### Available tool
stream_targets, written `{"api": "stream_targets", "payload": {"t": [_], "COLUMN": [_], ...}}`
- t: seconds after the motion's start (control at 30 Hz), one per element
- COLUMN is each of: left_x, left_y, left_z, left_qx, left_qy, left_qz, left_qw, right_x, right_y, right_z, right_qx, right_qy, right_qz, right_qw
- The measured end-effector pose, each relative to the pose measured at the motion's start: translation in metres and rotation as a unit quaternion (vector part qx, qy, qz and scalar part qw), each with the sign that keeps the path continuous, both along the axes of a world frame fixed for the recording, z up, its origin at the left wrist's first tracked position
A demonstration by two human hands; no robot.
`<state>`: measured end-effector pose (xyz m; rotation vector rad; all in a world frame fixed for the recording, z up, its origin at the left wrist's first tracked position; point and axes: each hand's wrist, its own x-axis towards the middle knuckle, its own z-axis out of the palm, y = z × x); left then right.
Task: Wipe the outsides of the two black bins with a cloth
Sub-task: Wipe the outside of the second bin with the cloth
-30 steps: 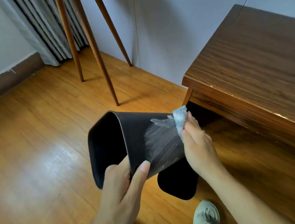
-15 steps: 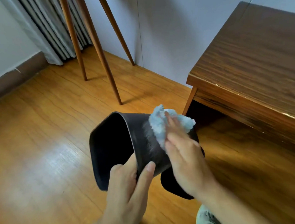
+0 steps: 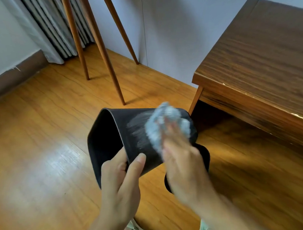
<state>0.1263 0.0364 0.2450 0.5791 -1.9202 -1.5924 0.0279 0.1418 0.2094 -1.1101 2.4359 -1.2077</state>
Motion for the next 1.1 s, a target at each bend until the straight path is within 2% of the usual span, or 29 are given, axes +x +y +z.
{"api": "stream_targets", "payload": {"t": [0.07,0.13,0.2,0.27,0.33,0.4,0.47,0.57,0.63,0.73,0.8,0.87,1.0,1.07,1.1], "left_x": [-0.001,0.0,0.003,0.005,0.004,0.001,-0.001,-0.003,0.0,0.004,0.004,0.003,0.0,0.001,0.003], "left_y": [-0.001,-0.004,-0.008,-0.009,-0.008,-0.006,-0.002,-0.001,-0.002,-0.002,0.001,0.003,0.001,-0.003,-0.004], "left_z": [0.0,-0.002,-0.003,-0.004,-0.003,-0.002,-0.003,-0.002,-0.001,-0.002,-0.007,-0.009,-0.008,-0.008,-0.008], "left_qx": [0.06,0.091,0.089,0.082,0.086,0.116,0.176,0.212,0.197,0.117,0.089,0.083,0.131,0.135,0.117], "left_qy": [0.013,0.001,-0.021,-0.022,-0.028,-0.032,-0.03,-0.016,-0.026,-0.028,-0.032,-0.029,-0.007,-0.004,-0.01], "left_qz": [0.021,0.043,0.05,0.034,0.031,0.046,0.057,0.064,0.066,0.024,0.007,0.006,0.016,0.02,0.016], "left_qw": [0.998,0.995,0.995,0.996,0.995,0.992,0.982,0.975,0.978,0.992,0.995,0.996,0.991,0.991,0.993], "right_x": [0.017,0.002,-0.028,-0.055,-0.045,-0.009,0.027,0.017,-0.01,-0.048,-0.046,-0.026,0.017,0.005,-0.008], "right_y": [-0.004,-0.001,0.007,0.015,0.013,0.003,-0.002,0.001,0.007,0.016,0.014,0.005,0.0,0.007,0.011], "right_z": [0.008,0.006,-0.005,-0.014,-0.012,-0.003,0.002,-0.003,-0.012,-0.017,-0.015,-0.001,0.015,0.011,0.005], "right_qx": [-0.045,-0.047,0.0,0.045,0.05,0.003,-0.043,-0.05,-0.012,0.071,0.093,0.074,-0.017,-0.016,0.008], "right_qy": [0.031,0.062,0.059,-0.004,-0.005,0.086,0.138,0.17,0.141,0.042,0.01,0.025,0.083,0.105,0.095], "right_qz": [0.08,0.081,0.001,-0.101,-0.128,-0.065,0.017,0.023,-0.035,-0.155,-0.186,-0.142,0.039,0.04,-0.001], "right_qw": [0.995,0.994,0.998,0.994,0.991,0.994,0.989,0.984,0.989,0.984,0.978,0.987,0.996,0.994,0.995]}}
